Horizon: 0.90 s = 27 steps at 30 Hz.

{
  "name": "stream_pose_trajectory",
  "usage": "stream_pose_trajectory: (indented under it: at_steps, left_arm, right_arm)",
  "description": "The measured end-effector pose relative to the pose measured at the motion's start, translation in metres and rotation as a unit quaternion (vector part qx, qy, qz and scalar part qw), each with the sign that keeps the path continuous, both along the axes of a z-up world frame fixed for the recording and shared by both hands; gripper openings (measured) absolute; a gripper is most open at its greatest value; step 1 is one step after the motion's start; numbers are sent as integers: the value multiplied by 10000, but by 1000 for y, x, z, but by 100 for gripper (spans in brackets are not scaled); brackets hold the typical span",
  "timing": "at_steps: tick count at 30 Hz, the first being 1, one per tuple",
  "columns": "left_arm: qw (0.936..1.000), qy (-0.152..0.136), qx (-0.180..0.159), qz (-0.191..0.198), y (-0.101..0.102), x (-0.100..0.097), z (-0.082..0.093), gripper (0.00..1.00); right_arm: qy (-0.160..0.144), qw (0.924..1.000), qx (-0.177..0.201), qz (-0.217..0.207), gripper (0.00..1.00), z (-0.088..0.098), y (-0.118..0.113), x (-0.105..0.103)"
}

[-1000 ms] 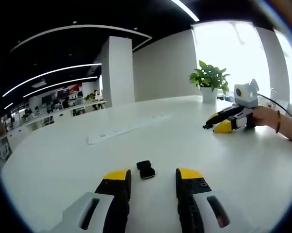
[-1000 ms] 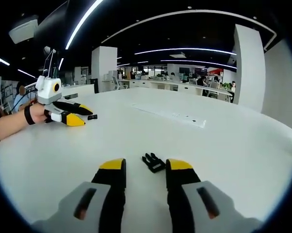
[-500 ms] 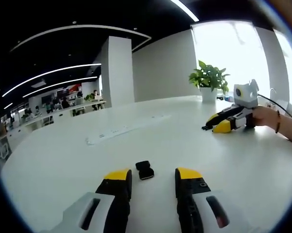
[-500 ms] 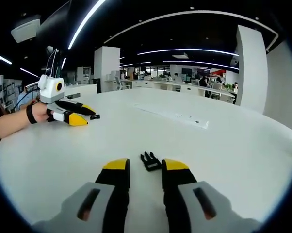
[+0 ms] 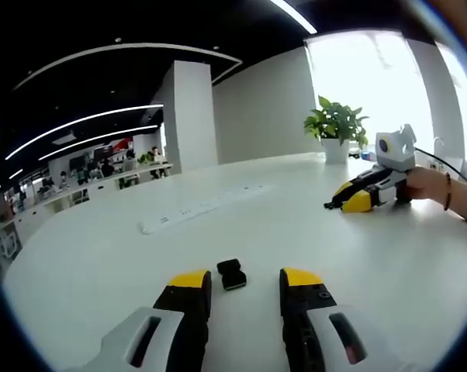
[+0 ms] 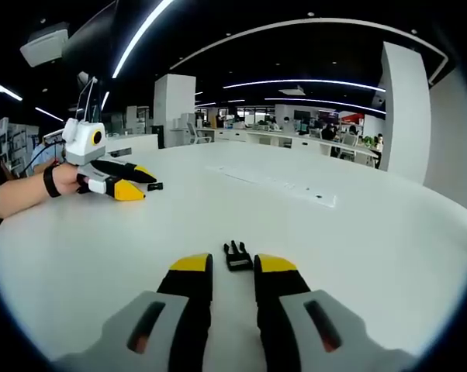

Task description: Snap the two parts of the plastic buckle together until the buckle closes and remains connected.

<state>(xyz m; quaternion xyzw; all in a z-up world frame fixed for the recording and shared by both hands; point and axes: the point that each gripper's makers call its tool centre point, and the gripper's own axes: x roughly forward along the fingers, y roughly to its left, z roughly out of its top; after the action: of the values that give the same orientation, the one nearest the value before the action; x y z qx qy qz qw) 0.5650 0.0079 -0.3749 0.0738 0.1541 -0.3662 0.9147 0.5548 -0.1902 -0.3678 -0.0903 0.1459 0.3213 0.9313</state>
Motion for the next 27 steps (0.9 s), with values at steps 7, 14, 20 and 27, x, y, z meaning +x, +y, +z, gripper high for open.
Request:
stream_pose_trajectory:
  at_steps: [7, 14, 20, 27]
  left_arm:
    - [9999, 67, -42, 81, -2, 1, -1, 31]
    - [9998, 113, -90, 122, -2, 3, -1, 30]
    - [9993, 195, -173, 252, 1, 5, -2, 29]
    - [9990, 221, -204, 334, 4, 6, -2, 29]
  right_arm:
    - [-18, 10000, 30, -11, 20, 0, 0, 2]
    - [-50, 9999, 66, -61, 20, 0, 1, 3]
    - [-106, 9999, 61, -53, 20, 0, 3, 4]
    - [-117, 9999, 44, -13, 17, 0, 4, 4]
